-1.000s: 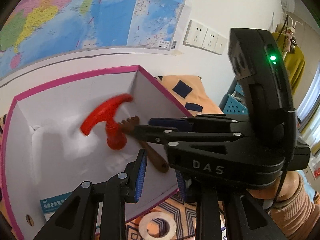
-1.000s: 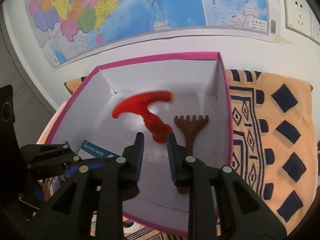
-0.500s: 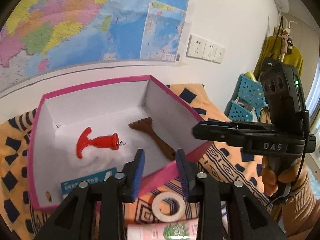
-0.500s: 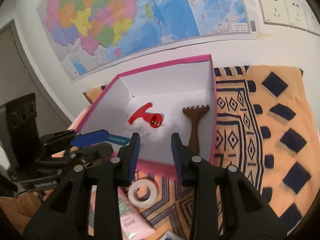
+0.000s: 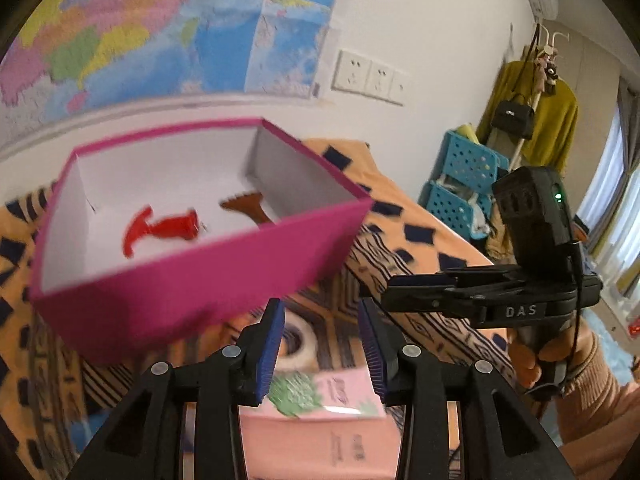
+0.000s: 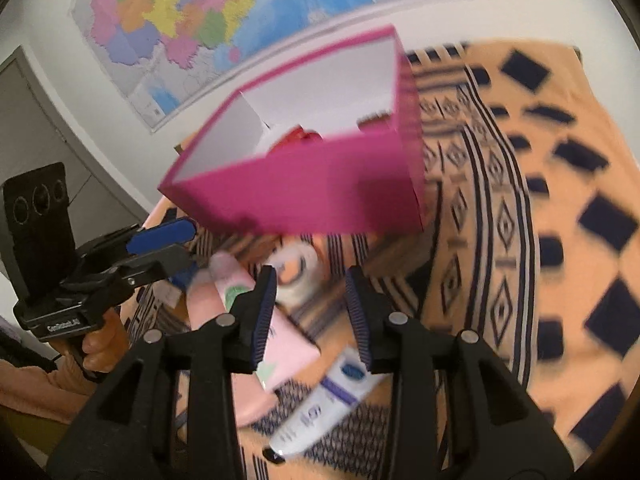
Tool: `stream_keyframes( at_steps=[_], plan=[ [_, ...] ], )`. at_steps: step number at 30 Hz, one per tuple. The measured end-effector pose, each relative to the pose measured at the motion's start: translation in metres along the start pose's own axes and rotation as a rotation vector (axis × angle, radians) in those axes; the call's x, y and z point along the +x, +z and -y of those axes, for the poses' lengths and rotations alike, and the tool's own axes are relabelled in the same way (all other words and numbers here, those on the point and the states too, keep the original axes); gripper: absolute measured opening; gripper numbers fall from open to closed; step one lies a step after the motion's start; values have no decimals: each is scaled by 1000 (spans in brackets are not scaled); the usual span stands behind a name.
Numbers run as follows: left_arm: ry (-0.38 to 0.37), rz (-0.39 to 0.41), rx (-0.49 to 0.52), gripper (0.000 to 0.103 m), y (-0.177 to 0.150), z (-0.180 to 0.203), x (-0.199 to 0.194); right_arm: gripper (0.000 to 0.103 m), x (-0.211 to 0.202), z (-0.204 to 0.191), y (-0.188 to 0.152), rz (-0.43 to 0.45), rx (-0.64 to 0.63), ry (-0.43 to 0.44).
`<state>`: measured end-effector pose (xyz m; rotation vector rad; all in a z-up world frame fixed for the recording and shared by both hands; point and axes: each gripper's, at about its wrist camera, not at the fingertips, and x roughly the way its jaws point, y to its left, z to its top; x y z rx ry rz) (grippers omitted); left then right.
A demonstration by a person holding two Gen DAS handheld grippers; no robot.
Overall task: Organize rigid objects
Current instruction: 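Move the right gripper to the white tube with blue label and grasp it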
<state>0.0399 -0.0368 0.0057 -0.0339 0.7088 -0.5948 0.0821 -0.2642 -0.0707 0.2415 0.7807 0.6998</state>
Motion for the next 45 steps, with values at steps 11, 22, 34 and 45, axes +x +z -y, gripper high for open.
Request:
stream_keyframes(
  at_steps=[11, 22, 34, 45],
  plan=[
    [-86, -105, 30, 38, -30, 30, 21, 38, -6, 21, -43, -70, 89, -57],
    [-112, -181, 74, 38, -50, 48, 37, 38, 5, 7, -59, -113, 70, -104],
    [-133, -204, 55, 38, -55, 43, 40, 31, 14, -12, -59, -91, -53, -211],
    [-200, -258, 56, 38, -59, 54, 55, 24, 9, 3, -56, -104, 65, -91]
  ],
)
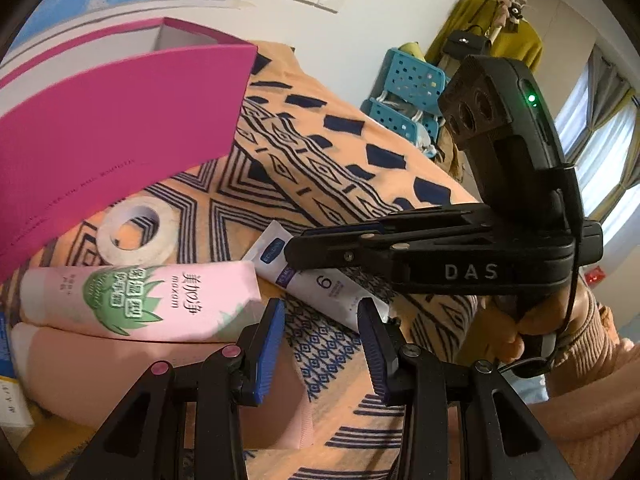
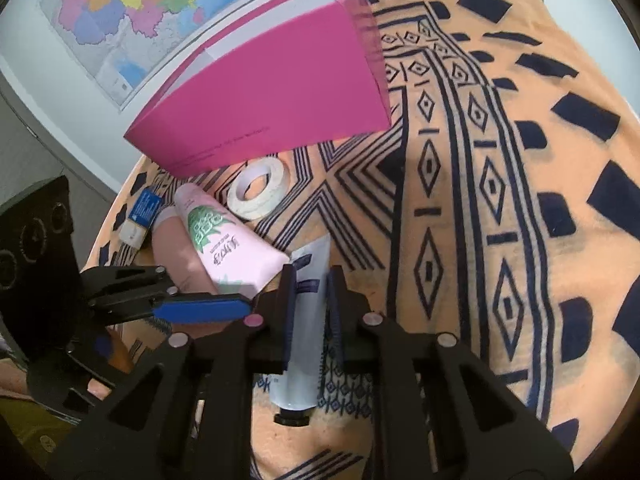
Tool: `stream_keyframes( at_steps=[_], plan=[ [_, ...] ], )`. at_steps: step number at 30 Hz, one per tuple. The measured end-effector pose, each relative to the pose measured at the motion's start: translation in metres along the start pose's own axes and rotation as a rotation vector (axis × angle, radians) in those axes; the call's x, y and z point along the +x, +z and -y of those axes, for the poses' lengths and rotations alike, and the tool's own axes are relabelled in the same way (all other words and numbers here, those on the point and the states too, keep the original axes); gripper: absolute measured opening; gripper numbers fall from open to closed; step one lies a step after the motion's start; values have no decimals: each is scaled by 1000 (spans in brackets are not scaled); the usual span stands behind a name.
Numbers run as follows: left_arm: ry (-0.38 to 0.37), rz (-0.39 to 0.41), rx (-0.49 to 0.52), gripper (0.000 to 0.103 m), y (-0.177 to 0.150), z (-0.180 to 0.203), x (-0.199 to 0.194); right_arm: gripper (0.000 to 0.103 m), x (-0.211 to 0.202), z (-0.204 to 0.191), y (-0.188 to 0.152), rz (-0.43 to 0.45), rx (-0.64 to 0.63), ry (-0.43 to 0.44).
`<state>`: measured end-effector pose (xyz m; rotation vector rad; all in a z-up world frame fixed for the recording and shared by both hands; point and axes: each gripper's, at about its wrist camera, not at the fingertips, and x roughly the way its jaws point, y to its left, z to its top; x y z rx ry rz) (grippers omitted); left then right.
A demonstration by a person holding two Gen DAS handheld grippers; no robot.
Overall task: Organize rigid objects
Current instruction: 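Move the right gripper to the white tube with blue label and grasp it, then carry the white tube into the pink box and open the right gripper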
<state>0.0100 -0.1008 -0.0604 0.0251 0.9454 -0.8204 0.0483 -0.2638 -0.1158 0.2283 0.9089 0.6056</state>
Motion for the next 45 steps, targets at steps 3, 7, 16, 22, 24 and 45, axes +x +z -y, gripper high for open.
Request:
stream_keyframes(
  at_steps=[3, 7, 16, 22, 24, 45],
  plan=[
    [1, -11, -6, 38, -1, -1, 4, 32, 4, -7, -3, -21, -39, -14],
    [5, -12, -5, 38, -1, 0, 5, 32, 8, -15, -4, -19, -95, -50],
    [-22, -28, -23, 43, 2, -1, 9, 15, -2, -1, 1, 37, -14, 38],
    [-35, -18, -23, 47, 8, 1, 13, 21, 0, -2, 1, 14, -5, 73],
    [-28, -18, -26, 47, 8, 0, 15, 31, 7, -3, -1, -31, -14, 68],
    [-43, 54, -8, 44, 23, -2, -12, 17, -26, -10, 19, 138, -43, 127]
  ],
)
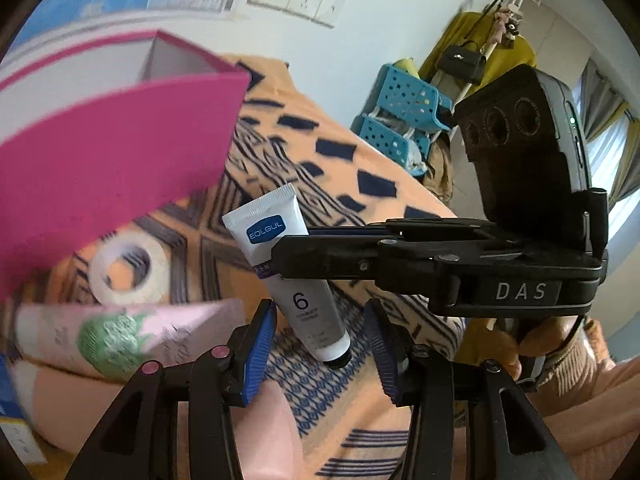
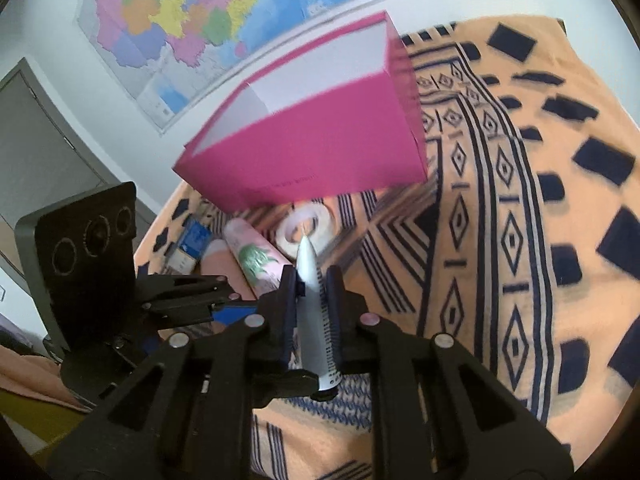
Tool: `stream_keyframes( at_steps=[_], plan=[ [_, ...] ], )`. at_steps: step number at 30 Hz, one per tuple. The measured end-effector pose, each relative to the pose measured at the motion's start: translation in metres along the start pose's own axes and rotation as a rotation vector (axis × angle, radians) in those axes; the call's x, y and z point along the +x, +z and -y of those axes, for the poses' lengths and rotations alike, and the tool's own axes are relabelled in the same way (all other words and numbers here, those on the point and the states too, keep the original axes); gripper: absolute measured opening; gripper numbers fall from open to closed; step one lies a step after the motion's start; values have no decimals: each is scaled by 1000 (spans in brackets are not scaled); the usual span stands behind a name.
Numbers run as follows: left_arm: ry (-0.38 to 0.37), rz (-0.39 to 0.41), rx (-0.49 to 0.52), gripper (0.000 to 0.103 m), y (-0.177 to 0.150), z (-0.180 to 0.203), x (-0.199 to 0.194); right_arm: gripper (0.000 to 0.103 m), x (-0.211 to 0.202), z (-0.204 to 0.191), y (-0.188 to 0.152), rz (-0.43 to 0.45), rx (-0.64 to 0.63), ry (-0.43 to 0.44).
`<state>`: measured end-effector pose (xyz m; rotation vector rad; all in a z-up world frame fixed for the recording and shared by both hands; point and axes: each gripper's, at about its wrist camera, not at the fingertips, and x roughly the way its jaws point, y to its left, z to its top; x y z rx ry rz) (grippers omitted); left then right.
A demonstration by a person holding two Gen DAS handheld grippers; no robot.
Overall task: Organize rigid objects
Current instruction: 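Carry the white tube into the pink box and open the right gripper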
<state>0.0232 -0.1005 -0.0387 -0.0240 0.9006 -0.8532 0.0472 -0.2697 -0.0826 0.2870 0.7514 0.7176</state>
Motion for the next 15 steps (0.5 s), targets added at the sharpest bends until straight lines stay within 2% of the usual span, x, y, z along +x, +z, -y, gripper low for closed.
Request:
stream_keyframes(
  at_steps=[3, 15],
  plan=[
    [22, 39, 9, 35, 9, -2, -11, 17, -5, -6, 11, 32, -16, 14],
    [137, 181, 57, 35, 65, -10, -60, 17, -15, -32, 82, 150, -123, 85]
  ],
)
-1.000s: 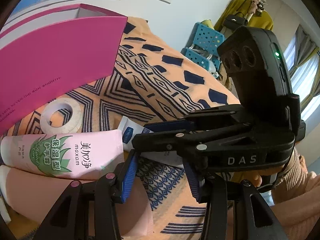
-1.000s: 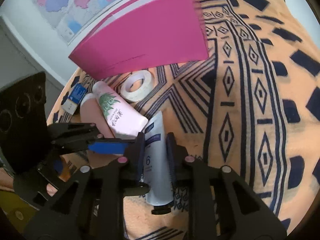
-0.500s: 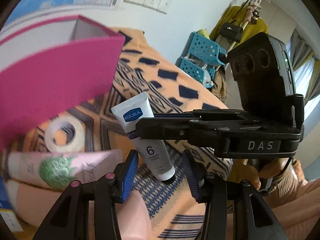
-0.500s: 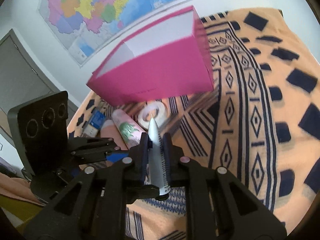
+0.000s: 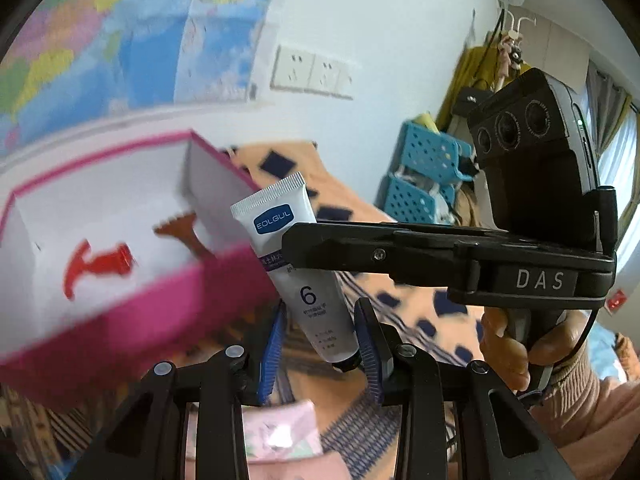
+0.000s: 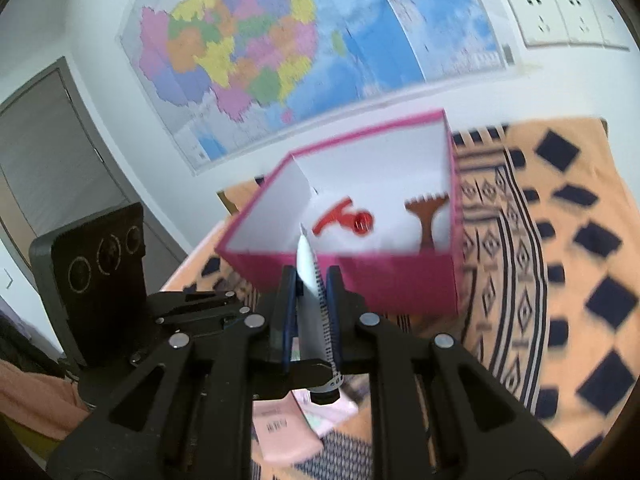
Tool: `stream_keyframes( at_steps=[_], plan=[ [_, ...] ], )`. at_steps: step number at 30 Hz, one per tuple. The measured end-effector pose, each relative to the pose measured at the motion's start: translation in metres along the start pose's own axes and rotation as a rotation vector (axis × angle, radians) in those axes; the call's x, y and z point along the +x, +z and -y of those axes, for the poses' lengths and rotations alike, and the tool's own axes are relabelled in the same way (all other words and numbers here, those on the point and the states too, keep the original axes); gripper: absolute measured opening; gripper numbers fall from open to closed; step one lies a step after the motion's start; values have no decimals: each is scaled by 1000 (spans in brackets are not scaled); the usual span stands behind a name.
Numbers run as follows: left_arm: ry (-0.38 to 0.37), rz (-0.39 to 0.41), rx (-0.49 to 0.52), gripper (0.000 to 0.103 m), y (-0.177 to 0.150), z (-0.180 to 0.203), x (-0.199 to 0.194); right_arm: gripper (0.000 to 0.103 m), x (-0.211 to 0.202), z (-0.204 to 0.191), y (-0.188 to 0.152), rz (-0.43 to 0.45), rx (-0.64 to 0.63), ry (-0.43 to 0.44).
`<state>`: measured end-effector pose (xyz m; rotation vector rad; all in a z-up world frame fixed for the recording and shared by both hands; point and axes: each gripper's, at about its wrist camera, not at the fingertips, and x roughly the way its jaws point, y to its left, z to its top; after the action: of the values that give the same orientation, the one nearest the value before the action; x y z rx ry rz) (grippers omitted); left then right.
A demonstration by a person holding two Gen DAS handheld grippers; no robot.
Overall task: Organize rigid objects
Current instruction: 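Carry the white tube into the pink box and open the right gripper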
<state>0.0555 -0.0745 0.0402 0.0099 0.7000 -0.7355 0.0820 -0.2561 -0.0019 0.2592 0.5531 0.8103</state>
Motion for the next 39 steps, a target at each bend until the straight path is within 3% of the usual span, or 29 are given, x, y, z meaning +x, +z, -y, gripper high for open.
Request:
stream_keyframes(
  at_steps=[9, 16, 28, 35, 39],
  plan=[
    [75, 49, -2, 35, 43, -16, 4, 17, 17, 0, 51, 39, -22, 13],
    [124, 40, -27, 35, 60, -34, 18, 17, 37, 8, 72, 29, -28, -9],
    [150, -36, -117, 35, 58, -70, 53, 17, 76, 33, 74, -50, 26, -32],
    [173, -76, -136, 35, 53, -78, 66, 18, 102, 42, 65, -130, 13, -126],
    [189, -78, -140, 35, 51, -78, 65, 28, 109, 48, 61, -155, 15, -179]
  ],
)
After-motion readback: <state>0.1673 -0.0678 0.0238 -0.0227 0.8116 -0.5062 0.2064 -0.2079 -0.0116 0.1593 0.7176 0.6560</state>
